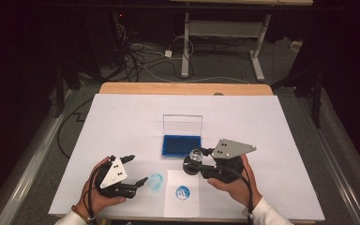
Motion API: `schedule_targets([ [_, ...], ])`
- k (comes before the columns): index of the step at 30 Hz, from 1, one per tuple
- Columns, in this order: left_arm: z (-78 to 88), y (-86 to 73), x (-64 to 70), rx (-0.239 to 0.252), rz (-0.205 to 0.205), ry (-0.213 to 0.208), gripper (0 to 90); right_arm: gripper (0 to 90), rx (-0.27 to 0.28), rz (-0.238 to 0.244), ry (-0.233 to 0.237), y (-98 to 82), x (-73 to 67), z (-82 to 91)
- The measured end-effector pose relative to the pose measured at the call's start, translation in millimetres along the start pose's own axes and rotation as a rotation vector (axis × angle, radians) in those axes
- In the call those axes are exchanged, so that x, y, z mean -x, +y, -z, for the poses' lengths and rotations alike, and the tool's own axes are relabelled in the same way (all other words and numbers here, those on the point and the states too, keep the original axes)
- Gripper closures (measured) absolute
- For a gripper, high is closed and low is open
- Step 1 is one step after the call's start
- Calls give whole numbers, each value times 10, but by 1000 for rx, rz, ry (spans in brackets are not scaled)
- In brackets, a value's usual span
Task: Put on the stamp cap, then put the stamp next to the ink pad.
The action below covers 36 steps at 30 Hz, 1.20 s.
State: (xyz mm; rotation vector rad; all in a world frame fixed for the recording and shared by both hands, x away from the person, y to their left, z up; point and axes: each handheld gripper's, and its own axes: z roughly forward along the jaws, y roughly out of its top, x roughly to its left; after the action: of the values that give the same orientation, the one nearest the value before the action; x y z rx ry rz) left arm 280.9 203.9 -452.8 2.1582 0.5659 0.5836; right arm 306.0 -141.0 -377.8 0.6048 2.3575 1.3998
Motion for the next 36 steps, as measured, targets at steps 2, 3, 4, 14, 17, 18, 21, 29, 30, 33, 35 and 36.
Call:
schedule_targets([
  [2,7,-30,3,-10,-2,3,176,571,-6,6,-13,-14,7,19],
  [3,12,-43,6,-9,0,4,176,571,-9,7,-13,-22,16,28],
  [4,19,-54,6,-11,-1,4,176,571,-10,4,-15,-31,23,35],
  [14,56,-194,-20,-55,9,21,176,571,-21,9,-31,-83,54,98],
  [17,87,-250,-28,-66,21,19,176,571,-17,4,-35,-86,72,113],
  [18,98,-268,-30,-69,24,18,176,571,-17,6,-38,-83,81,117],
  [21,131,-313,-49,-69,39,17,176,571,-15,-1,-44,-78,94,120],
  [29,147,-363,-51,-74,55,5,176,571,-23,-7,-63,-82,162,93],
  [30,142,-365,-51,-76,56,4,176,571,-24,-8,-64,-83,171,91],
  [33,122,-359,-60,-73,61,-1,176,571,-28,-11,-78,-84,199,90],
  [35,110,-364,-63,-79,63,-6,176,571,-32,-13,-86,-86,224,90],
  [36,106,-370,-60,-84,60,-7,176,571,-32,-17,-87,-82,240,87],
])
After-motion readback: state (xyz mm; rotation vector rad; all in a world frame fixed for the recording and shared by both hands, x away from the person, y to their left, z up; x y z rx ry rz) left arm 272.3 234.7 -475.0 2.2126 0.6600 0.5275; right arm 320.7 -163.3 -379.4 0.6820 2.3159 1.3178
